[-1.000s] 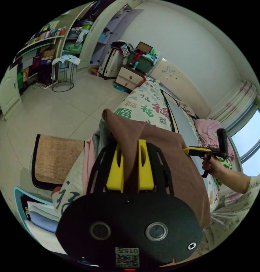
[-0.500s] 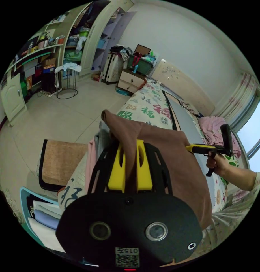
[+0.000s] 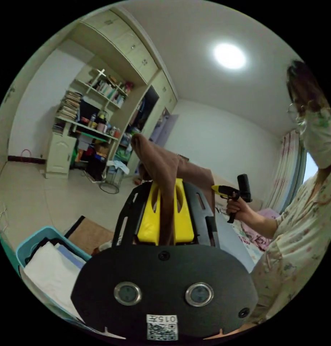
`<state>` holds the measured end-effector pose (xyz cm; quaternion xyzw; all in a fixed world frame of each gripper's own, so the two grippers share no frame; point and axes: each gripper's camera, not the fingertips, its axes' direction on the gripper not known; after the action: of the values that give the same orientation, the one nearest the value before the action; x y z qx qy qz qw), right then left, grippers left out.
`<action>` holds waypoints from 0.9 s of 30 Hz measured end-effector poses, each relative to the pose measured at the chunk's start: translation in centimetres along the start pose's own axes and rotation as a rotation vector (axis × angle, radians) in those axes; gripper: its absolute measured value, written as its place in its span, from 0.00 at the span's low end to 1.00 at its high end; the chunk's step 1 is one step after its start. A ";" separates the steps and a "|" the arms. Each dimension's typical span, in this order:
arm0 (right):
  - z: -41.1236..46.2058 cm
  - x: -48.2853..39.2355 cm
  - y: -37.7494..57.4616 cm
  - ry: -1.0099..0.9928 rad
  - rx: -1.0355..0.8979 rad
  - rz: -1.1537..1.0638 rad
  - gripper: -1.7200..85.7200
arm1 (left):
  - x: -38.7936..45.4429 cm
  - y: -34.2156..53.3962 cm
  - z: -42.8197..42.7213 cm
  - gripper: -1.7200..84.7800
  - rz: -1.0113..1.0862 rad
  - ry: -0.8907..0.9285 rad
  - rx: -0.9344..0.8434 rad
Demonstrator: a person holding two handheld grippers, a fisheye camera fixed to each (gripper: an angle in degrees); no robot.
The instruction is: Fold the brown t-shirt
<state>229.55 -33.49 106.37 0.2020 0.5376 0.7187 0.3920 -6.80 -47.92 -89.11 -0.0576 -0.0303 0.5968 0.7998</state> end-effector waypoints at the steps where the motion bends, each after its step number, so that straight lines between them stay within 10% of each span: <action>1: 0.7 -1.2 -0.8 -0.019 -0.006 -0.026 0.09 | 0.6 -0.3 -3.9 0.08 -0.010 -0.025 0.042; 13: 20.0 -9.5 -11.7 -0.281 -0.197 -0.136 0.09 | 2.7 -2.0 -23.3 0.08 -0.112 -0.386 0.099; 19: 38.8 0.1 -18.1 0.045 -0.402 0.154 0.06 | -12.5 0.4 -20.5 0.13 -0.402 -0.759 0.056; 27: 18.2 18.4 -14.8 0.284 -0.239 0.148 0.11 | -14.0 1.6 -12.5 0.13 -0.426 -0.723 -0.077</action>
<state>236.38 -6.29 96.33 0.0899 0.4820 0.8255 0.2795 -10.88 -61.59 -101.46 0.1330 -0.3425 0.3983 0.8405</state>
